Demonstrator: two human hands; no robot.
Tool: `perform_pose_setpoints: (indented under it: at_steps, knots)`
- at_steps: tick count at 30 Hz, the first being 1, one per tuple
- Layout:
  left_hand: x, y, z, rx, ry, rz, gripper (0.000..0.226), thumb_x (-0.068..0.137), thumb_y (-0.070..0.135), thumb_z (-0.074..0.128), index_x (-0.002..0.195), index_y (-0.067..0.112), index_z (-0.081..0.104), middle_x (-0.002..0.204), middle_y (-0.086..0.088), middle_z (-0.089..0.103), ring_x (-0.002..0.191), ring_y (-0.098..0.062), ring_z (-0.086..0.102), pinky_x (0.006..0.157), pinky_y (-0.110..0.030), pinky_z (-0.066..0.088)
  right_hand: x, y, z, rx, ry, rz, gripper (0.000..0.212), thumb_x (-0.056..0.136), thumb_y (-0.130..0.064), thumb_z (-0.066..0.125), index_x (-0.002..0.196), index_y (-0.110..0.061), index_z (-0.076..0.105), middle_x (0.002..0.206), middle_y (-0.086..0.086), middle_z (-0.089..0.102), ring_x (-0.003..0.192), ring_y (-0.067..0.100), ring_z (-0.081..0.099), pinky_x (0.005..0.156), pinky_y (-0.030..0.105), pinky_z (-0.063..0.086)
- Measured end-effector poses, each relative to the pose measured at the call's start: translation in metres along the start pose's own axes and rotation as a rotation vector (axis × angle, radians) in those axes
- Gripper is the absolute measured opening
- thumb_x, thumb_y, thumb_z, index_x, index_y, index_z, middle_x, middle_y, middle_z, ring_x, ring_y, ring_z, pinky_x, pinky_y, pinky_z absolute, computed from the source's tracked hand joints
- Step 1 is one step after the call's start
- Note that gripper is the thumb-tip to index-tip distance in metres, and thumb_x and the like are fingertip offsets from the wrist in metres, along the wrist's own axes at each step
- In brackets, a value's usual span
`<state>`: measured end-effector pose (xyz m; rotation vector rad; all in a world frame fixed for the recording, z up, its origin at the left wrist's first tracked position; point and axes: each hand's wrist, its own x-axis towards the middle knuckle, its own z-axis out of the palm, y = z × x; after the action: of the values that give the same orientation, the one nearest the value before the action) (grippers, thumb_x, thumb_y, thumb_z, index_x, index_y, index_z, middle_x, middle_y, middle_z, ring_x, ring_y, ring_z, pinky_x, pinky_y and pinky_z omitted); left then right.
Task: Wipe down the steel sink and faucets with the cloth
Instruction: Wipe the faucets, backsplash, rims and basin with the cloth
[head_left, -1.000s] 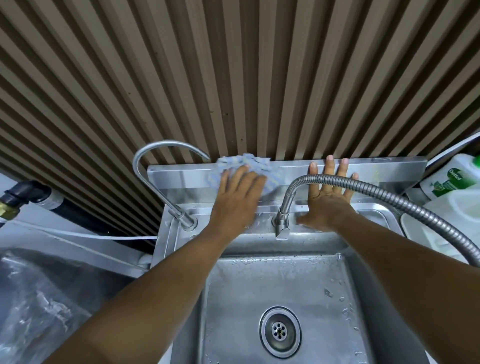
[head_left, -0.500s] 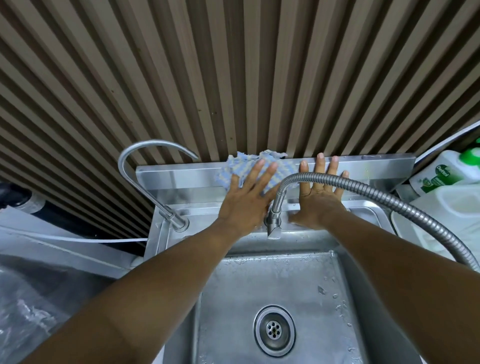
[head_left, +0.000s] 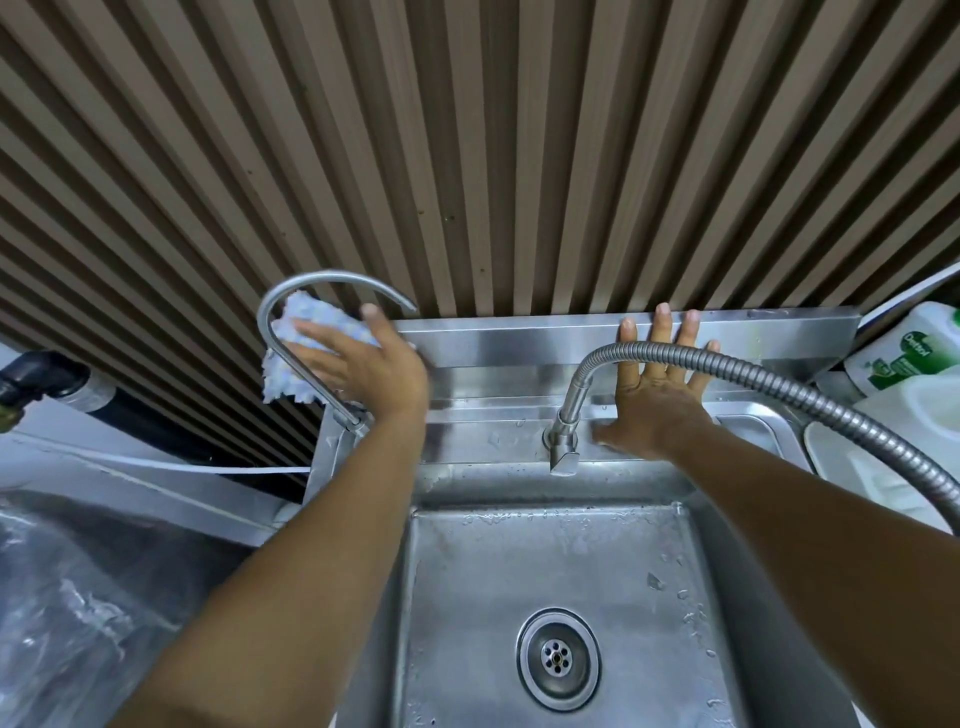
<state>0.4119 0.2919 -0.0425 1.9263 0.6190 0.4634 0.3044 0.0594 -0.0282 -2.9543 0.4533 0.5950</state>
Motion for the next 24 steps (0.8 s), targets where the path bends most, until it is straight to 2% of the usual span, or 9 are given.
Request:
perform_pose_setpoints:
  at_steps: [3, 5, 8, 10, 14, 16, 18, 21, 24]
  knots:
    - [0.027, 0.012, 0.000, -0.149, 0.114, -0.270, 0.080, 0.102, 0.051, 0.036, 0.157, 0.011, -0.005, 0.165, -0.016, -0.007, 0.151, -0.034, -0.006, 0.120, -0.044, 0.001, 0.001, 0.000, 0.001, 0.018, 0.000, 0.006, 0.140, 0.077, -0.074, 0.060, 0.115, -0.024, -0.066, 0.125, 0.014, -0.069, 0.116, 0.044, -0.060, 0.092, 0.060, -0.037]
    - [0.020, 0.013, 0.005, -0.174, 0.091, -0.312, 0.083, 0.101, 0.053, 0.037, 0.157, 0.011, -0.007, 0.164, -0.017, -0.009, 0.151, -0.037, -0.006, 0.121, -0.050, 0.004, 0.002, -0.001, 0.003, 0.030, 0.004, 0.003, 0.141, 0.076, -0.074, 0.060, 0.115, -0.024, -0.065, 0.126, 0.015, -0.068, 0.118, 0.045, -0.059, 0.092, 0.061, -0.037]
    - [-0.028, 0.021, 0.023, -0.237, -0.048, -0.285, 0.083, 0.102, 0.045, 0.044, 0.157, 0.011, -0.009, 0.161, -0.021, -0.021, 0.149, -0.036, -0.017, 0.121, -0.049, -0.004, 0.002, -0.001, 0.003, 0.037, 0.010, 0.002, 0.141, 0.076, -0.074, 0.061, 0.117, -0.024, -0.065, 0.128, 0.015, -0.068, 0.122, 0.047, -0.056, 0.093, 0.062, -0.036]
    - [-0.072, 0.034, 0.035, -0.337, -0.164, -0.323, 0.084, 0.102, 0.043, 0.045, 0.156, 0.013, -0.013, 0.160, -0.019, -0.026, 0.150, -0.032, -0.020, 0.121, -0.048, -0.001, 0.002, -0.001, 0.003, 0.032, 0.014, -0.003, 0.141, 0.076, -0.074, 0.061, 0.117, -0.025, -0.064, 0.129, 0.015, -0.067, 0.124, 0.047, -0.054, 0.093, 0.062, -0.036]
    - [-0.129, 0.059, 0.046, -0.570, -0.344, -0.676, 0.080, 0.101, 0.056, 0.033, 0.156, 0.023, -0.016, 0.165, -0.005, -0.014, 0.153, -0.024, -0.001, 0.122, -0.046, 0.007, 0.003, 0.001, 0.005, 0.031, 0.012, -0.008, 0.143, 0.073, -0.078, 0.061, 0.117, -0.026, -0.064, 0.129, 0.013, -0.067, 0.120, 0.044, -0.059, 0.091, 0.060, -0.039]
    - [-0.122, 0.053, 0.047, -0.625, -0.355, -0.738, 0.083, 0.097, 0.066, 0.030, 0.157, 0.027, -0.011, 0.167, -0.004, -0.003, 0.153, -0.026, 0.009, 0.122, -0.051, 0.011, 0.003, 0.002, 0.005, 0.030, 0.014, -0.011, 0.143, 0.074, -0.077, 0.062, 0.117, -0.027, -0.064, 0.128, 0.012, -0.068, 0.119, 0.043, -0.060, 0.091, 0.059, -0.039]
    - [-0.099, 0.041, 0.044, -0.598, -0.293, -0.732, 0.090, 0.092, 0.073, 0.030, 0.158, 0.024, -0.006, 0.166, -0.008, 0.005, 0.152, -0.027, 0.011, 0.121, -0.051, 0.012, 0.003, 0.002, 0.005, 0.030, 0.023, -0.013, 0.142, 0.075, -0.074, 0.062, 0.117, -0.027, -0.064, 0.128, 0.012, -0.068, 0.119, 0.044, -0.059, 0.093, 0.060, -0.037]
    - [-0.057, 0.020, 0.032, -0.539, -0.147, -0.596, 0.095, 0.094, 0.072, 0.031, 0.156, 0.016, -0.014, 0.165, -0.008, -0.014, 0.153, -0.022, -0.010, 0.122, -0.050, 0.001, 0.003, 0.002, 0.005, 0.031, 0.028, -0.010, 0.140, 0.077, -0.072, 0.062, 0.118, -0.027, -0.064, 0.129, 0.013, -0.067, 0.124, 0.046, -0.054, 0.096, 0.062, -0.034]
    - [-0.026, 0.011, 0.017, -0.486, -0.025, -0.513, 0.098, 0.093, 0.072, 0.033, 0.155, 0.015, -0.017, 0.164, -0.010, -0.018, 0.152, -0.023, -0.015, 0.120, -0.052, -0.002, 0.003, 0.002, 0.005, 0.025, 0.030, -0.015, 0.140, 0.077, -0.072, 0.062, 0.119, -0.027, -0.063, 0.131, 0.013, -0.066, 0.128, 0.047, -0.052, 0.099, 0.063, -0.031]
